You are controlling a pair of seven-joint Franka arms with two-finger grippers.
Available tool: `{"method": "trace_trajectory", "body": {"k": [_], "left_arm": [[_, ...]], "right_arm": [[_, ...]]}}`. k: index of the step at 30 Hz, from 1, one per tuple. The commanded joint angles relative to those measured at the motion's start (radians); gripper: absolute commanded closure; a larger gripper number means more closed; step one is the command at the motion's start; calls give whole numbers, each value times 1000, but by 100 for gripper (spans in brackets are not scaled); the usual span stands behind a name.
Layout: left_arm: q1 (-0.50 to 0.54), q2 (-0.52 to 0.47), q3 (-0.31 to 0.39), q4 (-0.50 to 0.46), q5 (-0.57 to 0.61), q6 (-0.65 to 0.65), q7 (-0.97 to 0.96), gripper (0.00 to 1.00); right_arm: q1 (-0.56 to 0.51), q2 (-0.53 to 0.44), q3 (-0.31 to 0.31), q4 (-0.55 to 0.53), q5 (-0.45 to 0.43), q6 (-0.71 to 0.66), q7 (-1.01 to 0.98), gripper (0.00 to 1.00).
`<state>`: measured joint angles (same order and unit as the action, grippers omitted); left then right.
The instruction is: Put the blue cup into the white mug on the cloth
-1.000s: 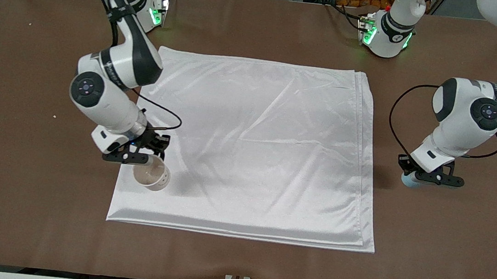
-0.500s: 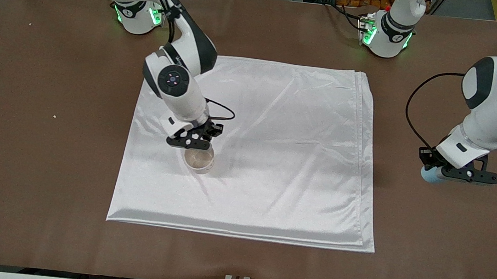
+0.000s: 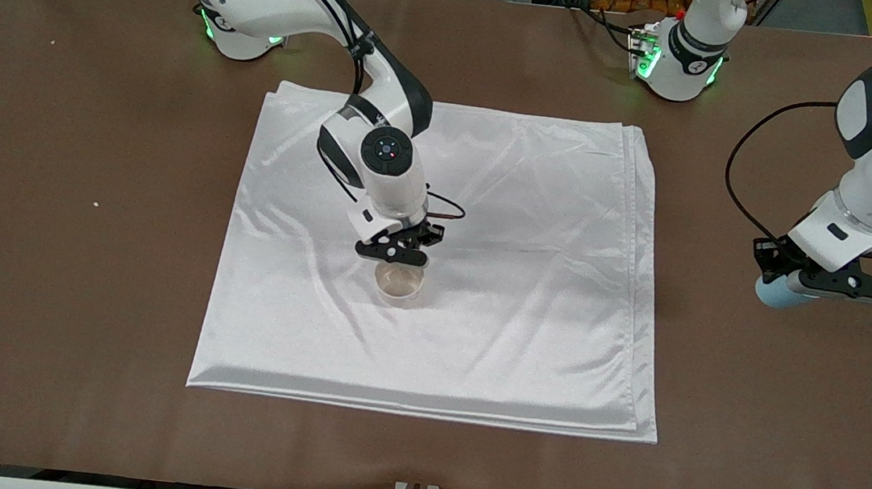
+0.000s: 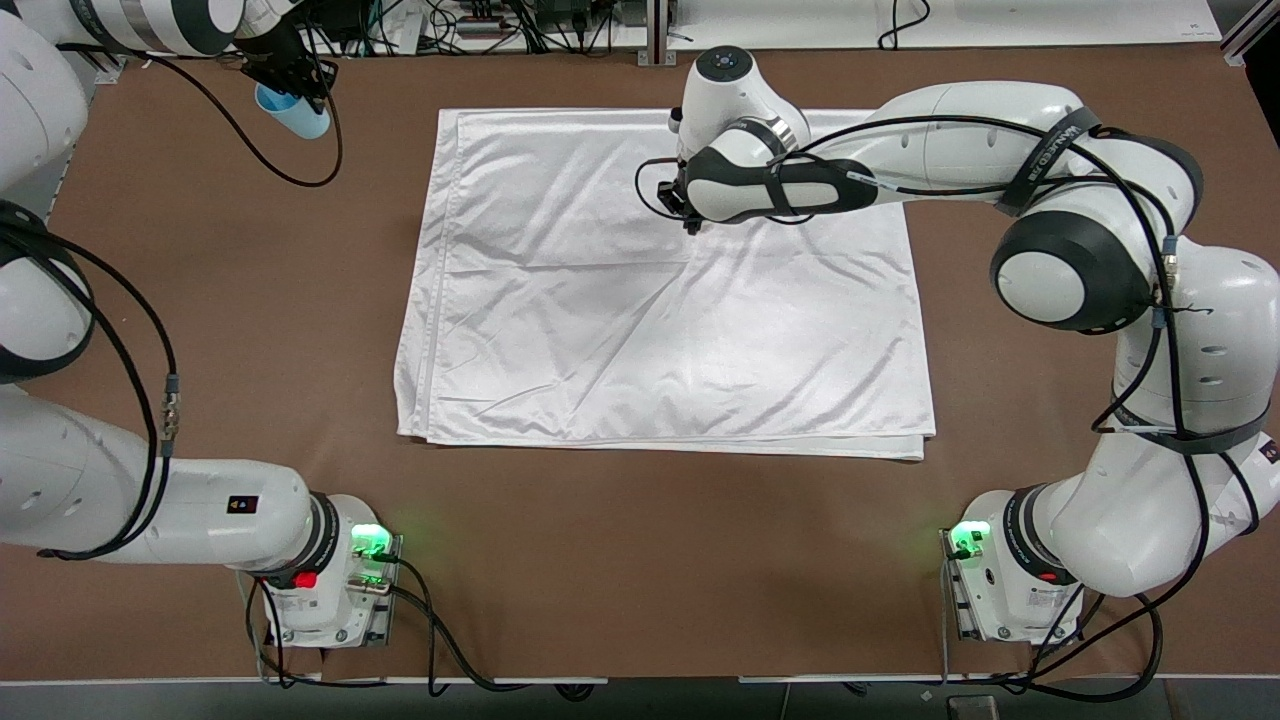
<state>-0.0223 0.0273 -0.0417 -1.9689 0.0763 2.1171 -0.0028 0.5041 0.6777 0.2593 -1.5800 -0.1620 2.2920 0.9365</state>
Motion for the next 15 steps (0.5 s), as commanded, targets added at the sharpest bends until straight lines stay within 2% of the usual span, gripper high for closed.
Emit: {"method": "trace_trajectory", "body": {"k": [1,4,5,7,8,15], "left_arm": [[1,-13,-10,-4,17,-9,7,100],[1,-13,-27,-4,16,-9,-2,100],[1,-12,-35,-4,16,-9,-6,100],[-1,-9,-46,-2,19,-8,-11,100],[-1,-4,-52,4,19,-8,-13,100],[-2,6,-66,18,19,-8,-14,100]], "right_arm": [[25,54,-2,75,-30,4,61,100],[36,72,-3,78,-31,46,71,98],[36,75,-3,78,-31,56,71,80],[37,79,-5,78,-30,64,73,25],[37,79,-6,78,-31,63,71,0],[25,63,-11,80,-57,50,61,0]]}}
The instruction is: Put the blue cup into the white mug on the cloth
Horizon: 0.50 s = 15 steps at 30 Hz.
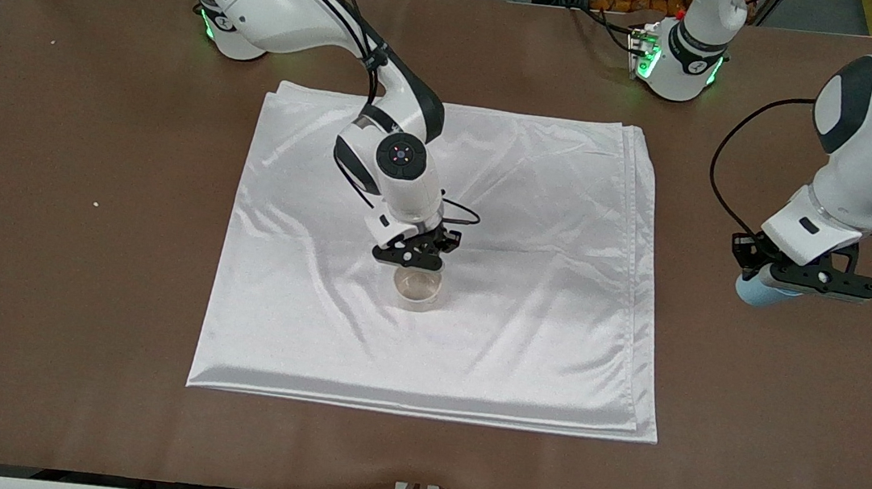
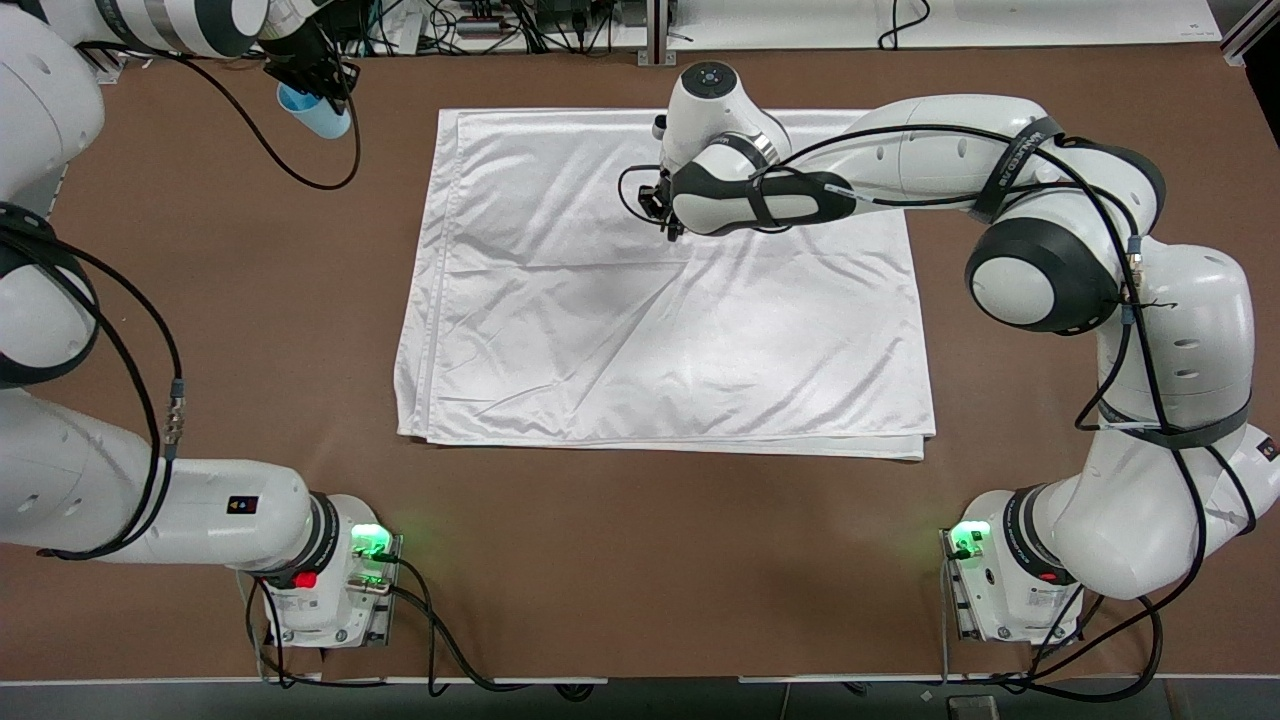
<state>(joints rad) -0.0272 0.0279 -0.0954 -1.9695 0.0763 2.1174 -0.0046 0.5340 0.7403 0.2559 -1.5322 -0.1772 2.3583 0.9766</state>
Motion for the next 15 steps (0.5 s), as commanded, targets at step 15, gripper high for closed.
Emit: {"method": "trace_trajectory", "body": {"k": [15], "left_arm": [[-10,92,-107,79,10,-4,-87,100]], "right_arm": [[-63,-214,3,17,-24,-296,-105,0]]}}
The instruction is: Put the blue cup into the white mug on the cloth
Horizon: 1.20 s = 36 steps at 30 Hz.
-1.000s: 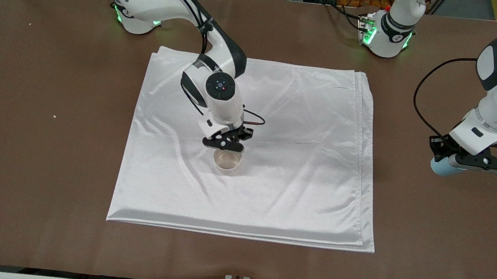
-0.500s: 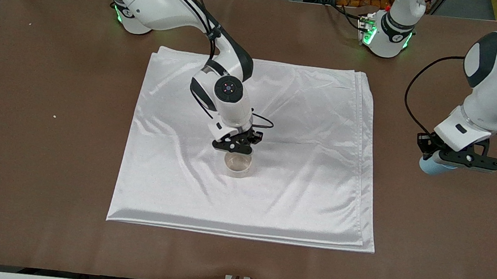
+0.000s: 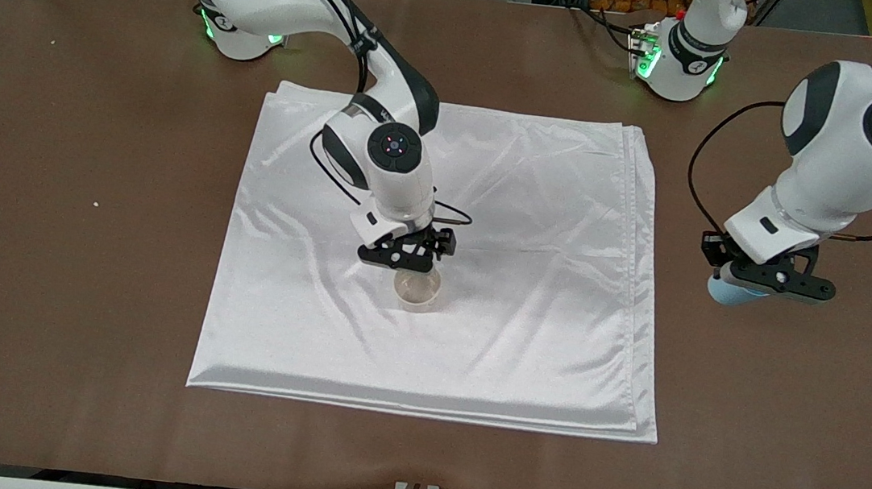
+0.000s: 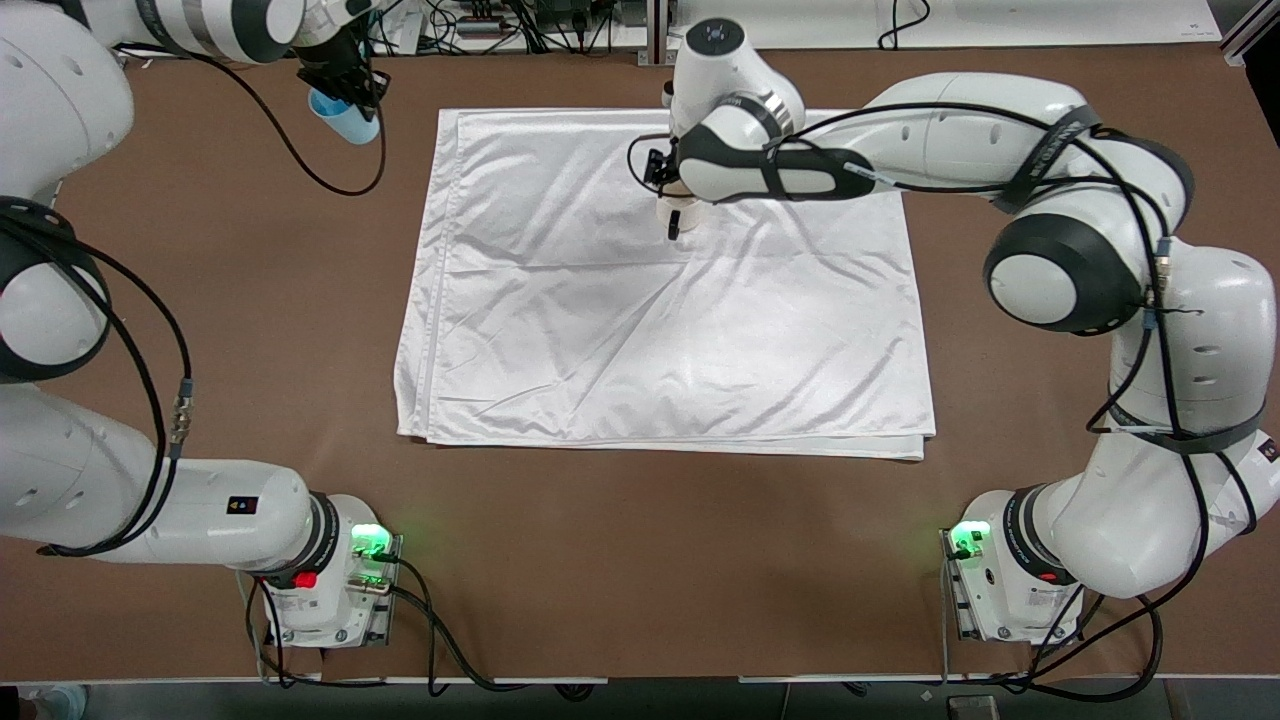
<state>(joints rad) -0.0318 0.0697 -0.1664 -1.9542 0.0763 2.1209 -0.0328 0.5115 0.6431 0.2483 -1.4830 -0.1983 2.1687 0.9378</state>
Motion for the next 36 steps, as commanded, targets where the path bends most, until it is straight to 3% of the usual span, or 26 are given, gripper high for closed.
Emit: {"method": "trace_trajectory", "body": {"k": [1,7,14,19,26,36], "left_arm": [[-8,59,-42,77,10,-7,-73,100],[-45,133,-87,142,19,-7,-212,100],[-154,212,-87,225,20,-9,-363,100],[-229,272,-85,294,20,-10,-455,100],[-345,363,-79,391,49,-15,-620,100],[-485,492,-51,528,91,-15,-794,100]], "right_arm": [[-48,-137,11,-34,0,-128,-83,0],[-120,-269,9,-66,10,-196,-270,0],[-237,-396,-18,-66,111,-285,-456,0],[-261,-459,-122,-65,171,-352,-663,0],[-335,-505,-158,-68,177,-405,-682,0],[-421,-574,-159,-71,178,-481,-685,0]]}}
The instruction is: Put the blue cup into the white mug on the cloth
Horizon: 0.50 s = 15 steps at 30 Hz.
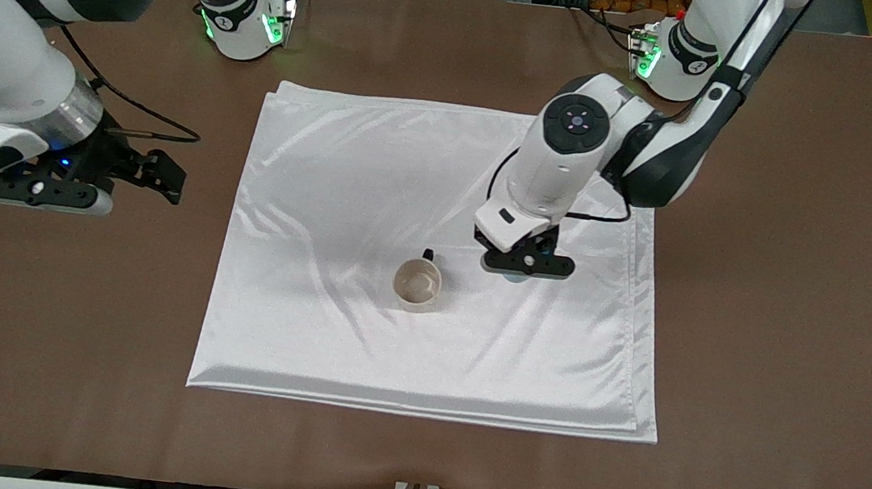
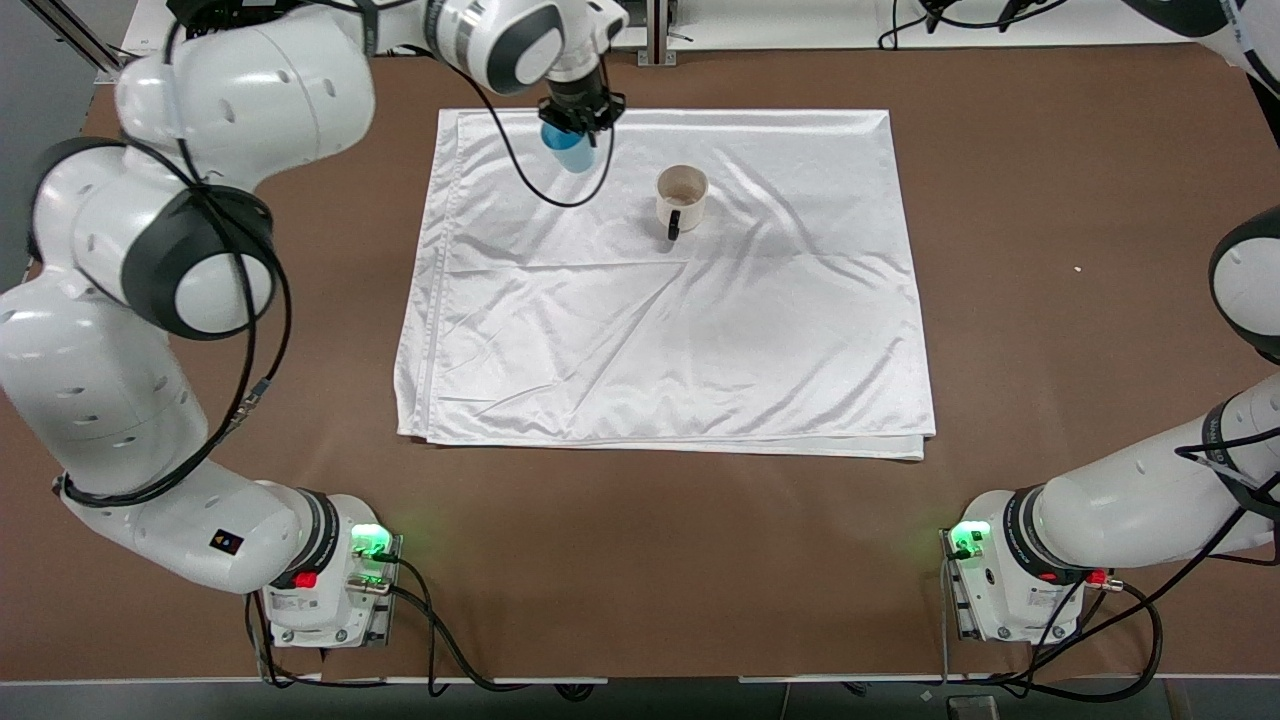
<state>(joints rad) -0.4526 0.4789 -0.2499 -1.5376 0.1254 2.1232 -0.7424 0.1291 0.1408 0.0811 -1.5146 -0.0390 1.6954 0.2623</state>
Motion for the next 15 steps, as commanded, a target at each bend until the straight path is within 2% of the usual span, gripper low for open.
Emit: {"method": "trace_trajectory", "body": {"k": [1,7,11,15], "left_arm": [[-76,96,38,125,42,-17,-97,100],[-167,185,115,240,39,-16,-143,100],[-236,217,179,281,36,-11,-158,100],[-258,244,202,318,33,-3,-179,100]], "right_arm": [[-43,-79,8,-41,19,-8,-9,0],[-74,-112,8,-42,22,-16,-11,0],[-89,-122,8,-42,22,-33,-14,0],[-97,-124,0,-44,22,-42,-24,0]]}}
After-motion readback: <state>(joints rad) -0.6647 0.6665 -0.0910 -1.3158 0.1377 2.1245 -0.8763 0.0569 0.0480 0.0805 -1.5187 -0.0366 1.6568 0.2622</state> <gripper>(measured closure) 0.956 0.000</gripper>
